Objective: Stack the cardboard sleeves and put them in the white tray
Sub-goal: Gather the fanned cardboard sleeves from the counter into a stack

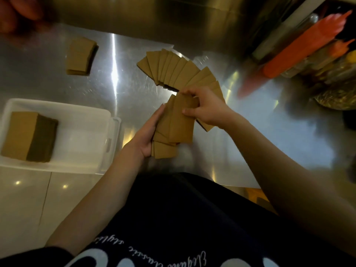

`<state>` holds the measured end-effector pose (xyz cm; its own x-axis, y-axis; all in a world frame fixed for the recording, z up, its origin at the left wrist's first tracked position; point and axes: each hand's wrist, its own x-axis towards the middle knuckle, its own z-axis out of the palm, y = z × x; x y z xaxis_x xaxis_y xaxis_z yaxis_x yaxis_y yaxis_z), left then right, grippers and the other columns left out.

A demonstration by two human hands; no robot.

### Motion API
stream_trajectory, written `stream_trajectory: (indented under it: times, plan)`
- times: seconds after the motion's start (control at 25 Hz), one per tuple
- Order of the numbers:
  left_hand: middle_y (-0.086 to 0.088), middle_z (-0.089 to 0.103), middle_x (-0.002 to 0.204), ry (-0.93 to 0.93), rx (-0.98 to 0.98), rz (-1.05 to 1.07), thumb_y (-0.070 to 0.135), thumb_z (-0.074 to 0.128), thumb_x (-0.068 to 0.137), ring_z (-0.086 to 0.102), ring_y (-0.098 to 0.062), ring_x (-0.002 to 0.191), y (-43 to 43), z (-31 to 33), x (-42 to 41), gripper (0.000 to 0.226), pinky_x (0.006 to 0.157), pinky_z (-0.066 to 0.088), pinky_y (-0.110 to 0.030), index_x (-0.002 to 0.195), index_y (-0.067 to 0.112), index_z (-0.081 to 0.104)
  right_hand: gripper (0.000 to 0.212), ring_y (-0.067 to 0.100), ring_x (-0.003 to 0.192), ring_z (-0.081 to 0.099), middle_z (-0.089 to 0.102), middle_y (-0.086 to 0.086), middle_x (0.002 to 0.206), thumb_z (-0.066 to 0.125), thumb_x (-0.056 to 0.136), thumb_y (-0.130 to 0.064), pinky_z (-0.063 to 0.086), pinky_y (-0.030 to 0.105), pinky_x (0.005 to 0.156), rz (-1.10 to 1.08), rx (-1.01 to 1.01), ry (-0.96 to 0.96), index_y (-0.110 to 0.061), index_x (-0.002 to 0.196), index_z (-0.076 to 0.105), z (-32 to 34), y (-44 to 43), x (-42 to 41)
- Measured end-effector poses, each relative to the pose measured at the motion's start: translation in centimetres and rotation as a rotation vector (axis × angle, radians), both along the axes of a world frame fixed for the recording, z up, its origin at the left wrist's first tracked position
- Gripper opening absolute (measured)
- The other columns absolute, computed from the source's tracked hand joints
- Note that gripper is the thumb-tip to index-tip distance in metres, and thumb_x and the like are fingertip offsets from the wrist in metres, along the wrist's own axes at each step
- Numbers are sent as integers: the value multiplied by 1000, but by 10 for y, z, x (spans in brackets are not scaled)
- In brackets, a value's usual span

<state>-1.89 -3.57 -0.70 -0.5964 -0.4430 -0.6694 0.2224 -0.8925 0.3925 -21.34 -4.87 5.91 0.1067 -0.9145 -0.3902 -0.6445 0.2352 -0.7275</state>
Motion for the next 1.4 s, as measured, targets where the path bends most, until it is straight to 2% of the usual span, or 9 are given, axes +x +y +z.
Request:
stream_trajectory:
  times: [0.12,0.28,0.56,0.88,1.04,1.16,1.24,1.32,1.4]
  plan:
    - [-12,77,110,17,-31,22,57,52,94,75,-25,97,3,5,-1,47,79,62,-40,109,22,78,48,5,100,47,52,-7,122,69,88,-24,36,9,70,63,-96,80,-24,133,51,-7,8,9]
    - [-12,78,107,10,-46,27,54,48,97,76,-24,94,6,6,-1,46,76,62,-37,108,22,79,48,9,104,48,55,4,129,67,89,-26,46,22,79,81,-168,91,-20,134,51,-7,15,19]
    - [-11,73,94,38,-47,-5,51,61,90,70,-21,75,10,6,9,43,70,59,-36,112,17,76,64,20,128,46,52,5,141,64,89,-40,36,27,100,85,-232,141,-17,145,40,-18,31,32]
    - [-11,63,90,199,118,78,37,84,68,60,-17,67,17,2,22,69,66,57,-34,124,8,56,54,19,120,53,57,8,133,64,91,-32,39,25,88,-341,-96,69,-17,140,46,-44,54,-31]
    - [-11,66,93,232,47,90,37,74,78,63,-17,71,15,-1,23,47,68,58,-34,122,19,69,63,26,120,53,54,14,135,66,90,-30,39,26,88,-416,40,159,-12,143,39,-59,60,-64]
    - [-12,63,96,272,-1,137,38,64,86,60,-16,73,13,-3,26,39,69,57,-33,125,35,64,69,28,117,55,54,15,133,69,87,-31,43,31,89,-438,44,229,-6,143,39,-63,52,-67]
    - [-12,59,99,248,14,180,39,70,82,60,-16,72,13,-4,26,28,68,57,-33,108,27,65,63,24,102,57,58,14,125,69,85,-38,48,32,79,-418,37,299,-5,134,48,-66,40,-57]
    - [-11,60,98,188,46,229,41,75,79,62,-16,72,13,-6,24,24,66,57,-32,88,22,63,50,17,82,52,62,8,102,68,81,-48,41,27,61,-401,26,399,-8,111,61,-68,24,-37]
    - [-11,64,94,148,73,297,45,71,82,62,-17,71,14,-8,25,27,64,57,-32,91,21,65,49,17,76,51,55,3,84,66,77,-61,37,29,60,-360,36,514,-15,91,60,-69,8,-16]
